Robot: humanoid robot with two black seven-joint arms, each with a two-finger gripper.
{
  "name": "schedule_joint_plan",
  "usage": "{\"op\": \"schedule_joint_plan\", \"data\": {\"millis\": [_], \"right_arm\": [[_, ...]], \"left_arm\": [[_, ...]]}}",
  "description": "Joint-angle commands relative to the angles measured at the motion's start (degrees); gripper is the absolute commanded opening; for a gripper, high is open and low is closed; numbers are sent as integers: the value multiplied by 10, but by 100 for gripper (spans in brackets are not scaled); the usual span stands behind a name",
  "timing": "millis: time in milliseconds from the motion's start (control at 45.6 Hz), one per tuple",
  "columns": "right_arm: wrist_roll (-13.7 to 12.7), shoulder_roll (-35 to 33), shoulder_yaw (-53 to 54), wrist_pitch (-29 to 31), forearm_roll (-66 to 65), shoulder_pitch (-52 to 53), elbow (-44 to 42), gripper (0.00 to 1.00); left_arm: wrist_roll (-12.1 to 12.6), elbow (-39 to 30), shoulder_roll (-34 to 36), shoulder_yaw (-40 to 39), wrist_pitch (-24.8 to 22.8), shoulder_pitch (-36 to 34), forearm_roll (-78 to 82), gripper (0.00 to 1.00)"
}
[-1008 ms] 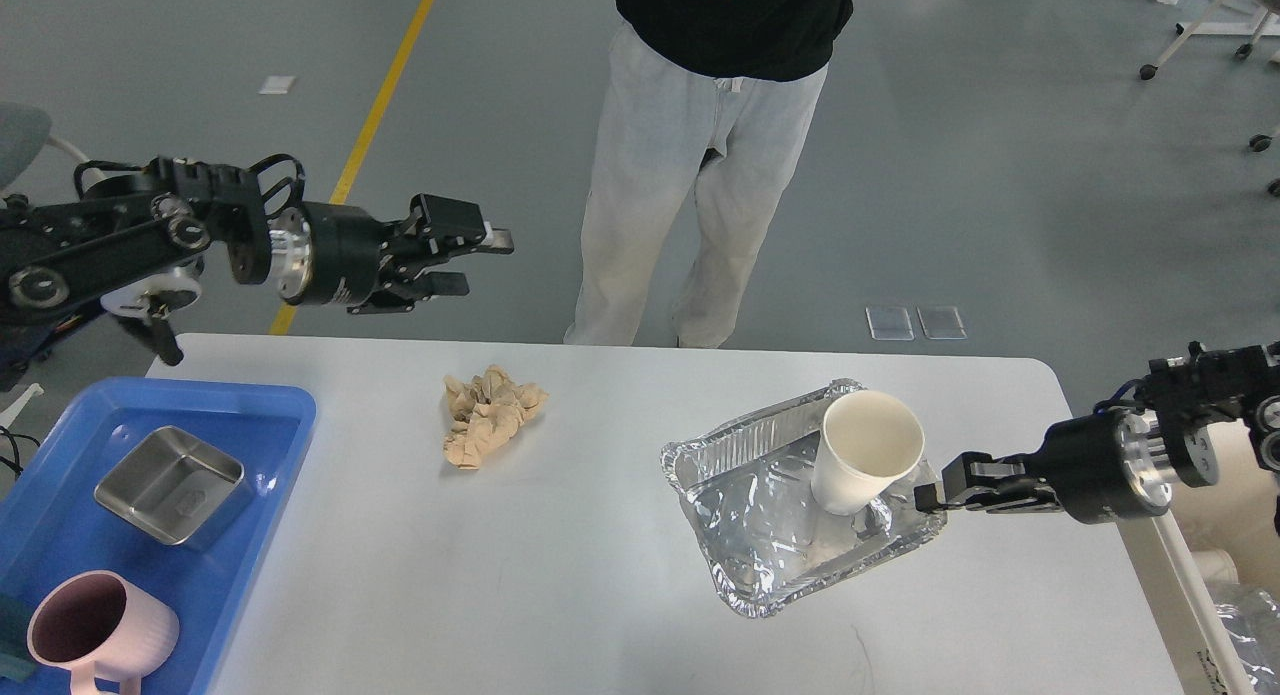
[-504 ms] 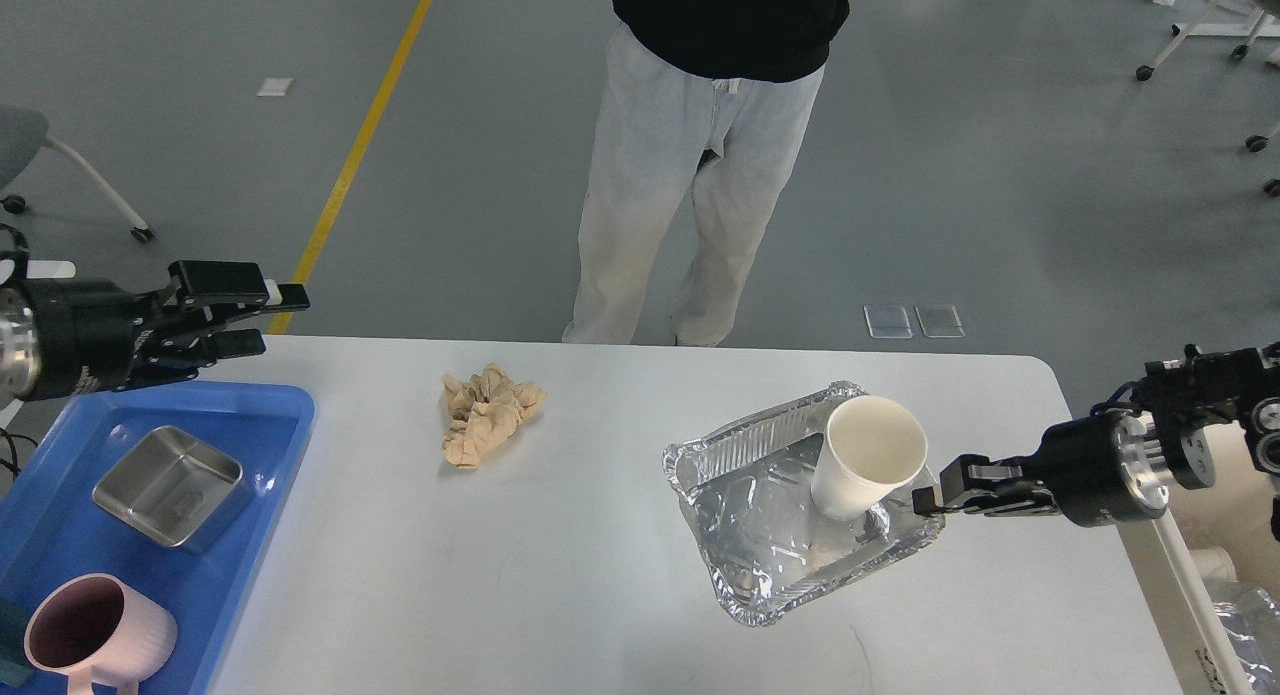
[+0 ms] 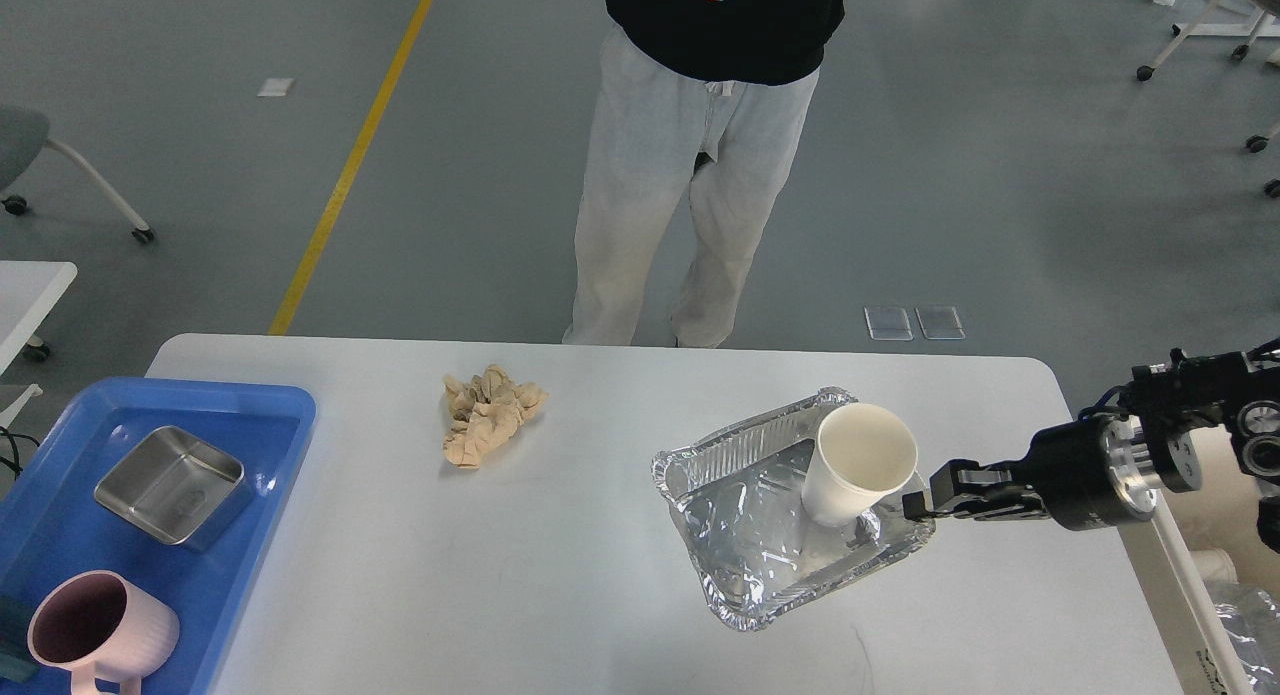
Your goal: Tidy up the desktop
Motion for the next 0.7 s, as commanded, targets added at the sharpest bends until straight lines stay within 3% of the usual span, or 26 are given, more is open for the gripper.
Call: {"op": "schedule_joint_plan", "data": {"millis": [0,285,438,679], "right_arm": [[0,1,0,0,0,-1,0,0],[0,1,0,0,0,-2,0,0],[0,1,0,0,0,-2,0,0],[0,0,0,0,0,-2,0,0]], "left_arm": [[18,0,35,-24,-31,-14,0,77],[23,23,14,-21,-13,-15,0,77],[23,45,-76,23,68,-11,1,77],[17,128,-285,83,212,6,-7,77]]}}
